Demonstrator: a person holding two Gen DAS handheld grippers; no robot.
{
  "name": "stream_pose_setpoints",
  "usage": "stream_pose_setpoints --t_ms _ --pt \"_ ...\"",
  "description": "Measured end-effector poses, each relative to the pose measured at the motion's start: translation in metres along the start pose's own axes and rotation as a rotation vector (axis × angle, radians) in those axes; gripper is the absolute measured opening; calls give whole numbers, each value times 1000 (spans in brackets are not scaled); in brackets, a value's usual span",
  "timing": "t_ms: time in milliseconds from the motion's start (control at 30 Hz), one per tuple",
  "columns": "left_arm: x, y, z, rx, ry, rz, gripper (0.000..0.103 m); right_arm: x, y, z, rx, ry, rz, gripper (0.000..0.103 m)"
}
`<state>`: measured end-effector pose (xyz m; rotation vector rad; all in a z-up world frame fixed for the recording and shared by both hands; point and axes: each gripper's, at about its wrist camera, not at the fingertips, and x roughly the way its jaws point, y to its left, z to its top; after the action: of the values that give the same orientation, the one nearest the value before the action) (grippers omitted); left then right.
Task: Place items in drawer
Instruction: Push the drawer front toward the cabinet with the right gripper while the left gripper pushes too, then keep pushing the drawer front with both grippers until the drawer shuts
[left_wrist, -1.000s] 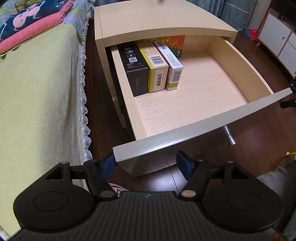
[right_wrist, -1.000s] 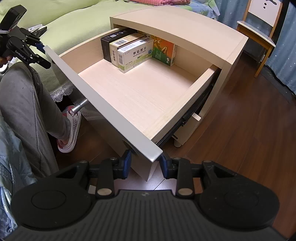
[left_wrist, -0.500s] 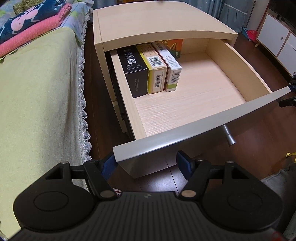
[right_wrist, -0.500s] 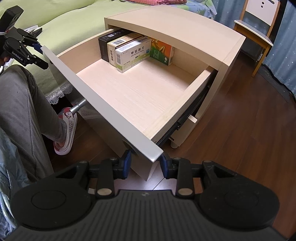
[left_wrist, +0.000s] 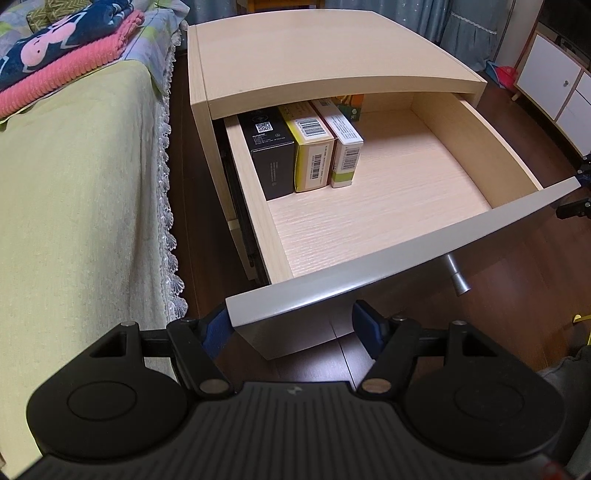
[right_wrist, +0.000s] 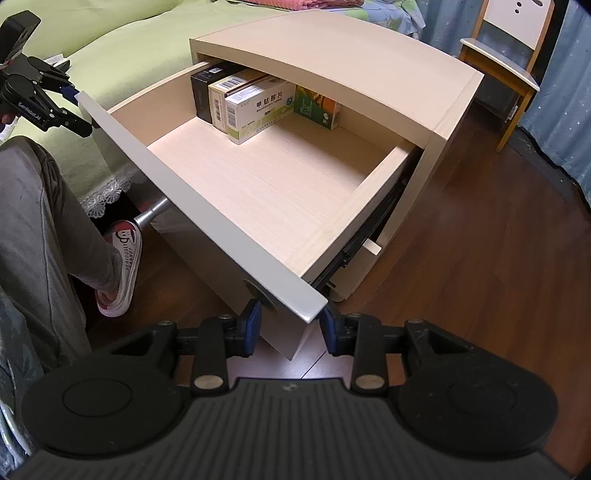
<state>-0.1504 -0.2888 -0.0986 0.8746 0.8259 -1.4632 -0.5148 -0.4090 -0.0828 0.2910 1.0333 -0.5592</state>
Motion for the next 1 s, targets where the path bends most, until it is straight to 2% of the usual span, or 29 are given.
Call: stream_pose_setpoints --t_ms 1000 --pt "12 4 20 0 -2 24 69 12 -15 16 -1 2 -15 32"
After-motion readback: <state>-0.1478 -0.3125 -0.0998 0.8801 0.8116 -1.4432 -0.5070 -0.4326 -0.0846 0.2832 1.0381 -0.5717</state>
